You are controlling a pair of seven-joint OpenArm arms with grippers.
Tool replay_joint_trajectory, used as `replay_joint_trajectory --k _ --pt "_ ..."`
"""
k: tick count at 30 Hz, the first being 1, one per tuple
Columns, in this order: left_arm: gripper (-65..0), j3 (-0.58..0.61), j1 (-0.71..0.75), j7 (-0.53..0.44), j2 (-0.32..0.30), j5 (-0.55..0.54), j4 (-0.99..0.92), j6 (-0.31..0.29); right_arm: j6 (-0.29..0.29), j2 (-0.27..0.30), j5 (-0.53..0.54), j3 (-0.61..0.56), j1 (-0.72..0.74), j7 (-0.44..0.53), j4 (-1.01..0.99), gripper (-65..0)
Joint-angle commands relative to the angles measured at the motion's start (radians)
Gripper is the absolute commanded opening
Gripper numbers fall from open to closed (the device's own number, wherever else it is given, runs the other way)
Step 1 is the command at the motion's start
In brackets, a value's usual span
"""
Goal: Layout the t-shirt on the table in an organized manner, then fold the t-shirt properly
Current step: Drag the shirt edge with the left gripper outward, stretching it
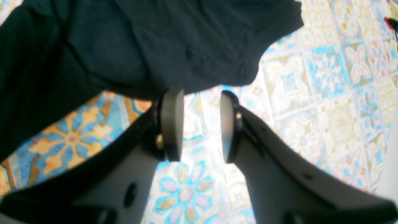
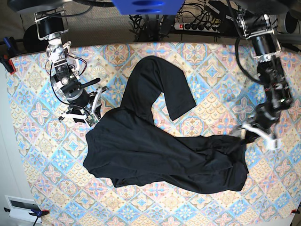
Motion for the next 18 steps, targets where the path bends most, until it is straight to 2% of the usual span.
replay_joint_trajectory --k 1,6,8,13,18 --pt "-65.0 -0.074 -0.007 -0.006 -0.026 -0.022 0.014 -0.008 -0.007 0.008 0.003 -0.002 0.016 0.02 0.012 -45.9" --pt "-64.9 -0.331 0.01 0.031 -0.029 -0.032 -0.072 -0.011 -0.007 0.008 0.002 -0.079 0.021 0.005 0.012 -45.9" --pt "-64.6 -0.403 0.009 0.03 -0.067 -0.032 -0.166 -0.011 -0.007 0.008 0.002 -0.107 0.021 -0.02 0.012 -45.9" --pt "-62.7 -0.425 0.015 0.028 -0.115 -0.032 -0.344 -0.005 -0.007 0.008 0.002 -0.168 0.022 -0.029 0.013 -45.9" --pt "-59.8 -0.426 0.058 -0.019 -0.13 -0.032 -0.399 -0.004 -0.007 0.007 0.003 -0.18 0.022 -0.031 0.012 -45.9"
